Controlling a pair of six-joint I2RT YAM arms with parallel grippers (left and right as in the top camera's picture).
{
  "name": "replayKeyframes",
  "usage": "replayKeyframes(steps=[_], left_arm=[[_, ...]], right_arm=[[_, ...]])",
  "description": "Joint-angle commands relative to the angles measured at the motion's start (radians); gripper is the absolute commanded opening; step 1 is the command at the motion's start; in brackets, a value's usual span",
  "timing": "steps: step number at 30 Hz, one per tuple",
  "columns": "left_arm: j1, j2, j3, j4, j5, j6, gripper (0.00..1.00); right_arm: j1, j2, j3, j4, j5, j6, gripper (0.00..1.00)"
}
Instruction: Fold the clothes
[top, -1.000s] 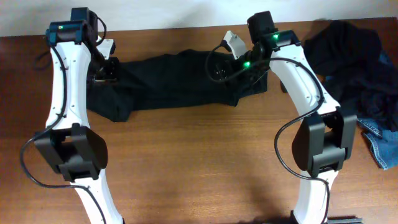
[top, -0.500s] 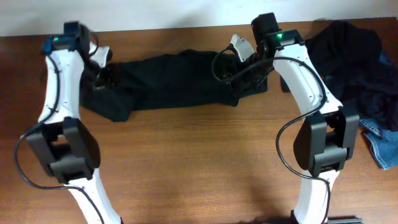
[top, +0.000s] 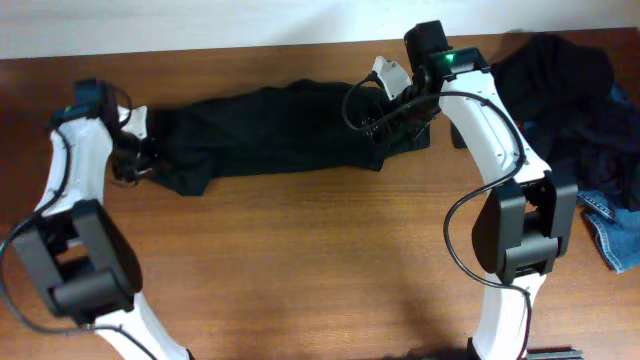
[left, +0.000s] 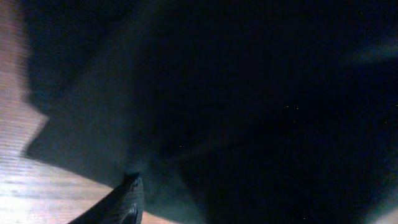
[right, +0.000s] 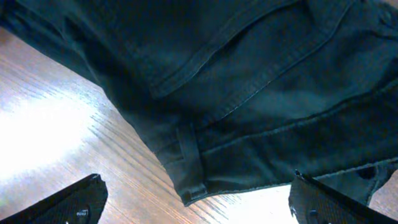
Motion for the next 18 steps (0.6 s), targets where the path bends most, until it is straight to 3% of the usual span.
replayKeyframes(steps=[1,5,18], left_arm=[[0.057,-0.132,-0.153,0.116,-0.002,-0.136,0.56],[0.069,-0.216,-0.285,0.268,-0.002,-0.220,0.57],[0.073,-0.219,-0.474,0.541,0.085,-0.380,0.56]], right_arm=[[-0.004,-0.006,0.018,-0.001,0.009,-0.006,0.99],[-0.004,-0.005,0.018,-0.002,0.009,-0.006,0.99],[-0.004,-0.005,0.015,-0.048,0.010,-0.007,1.00]])
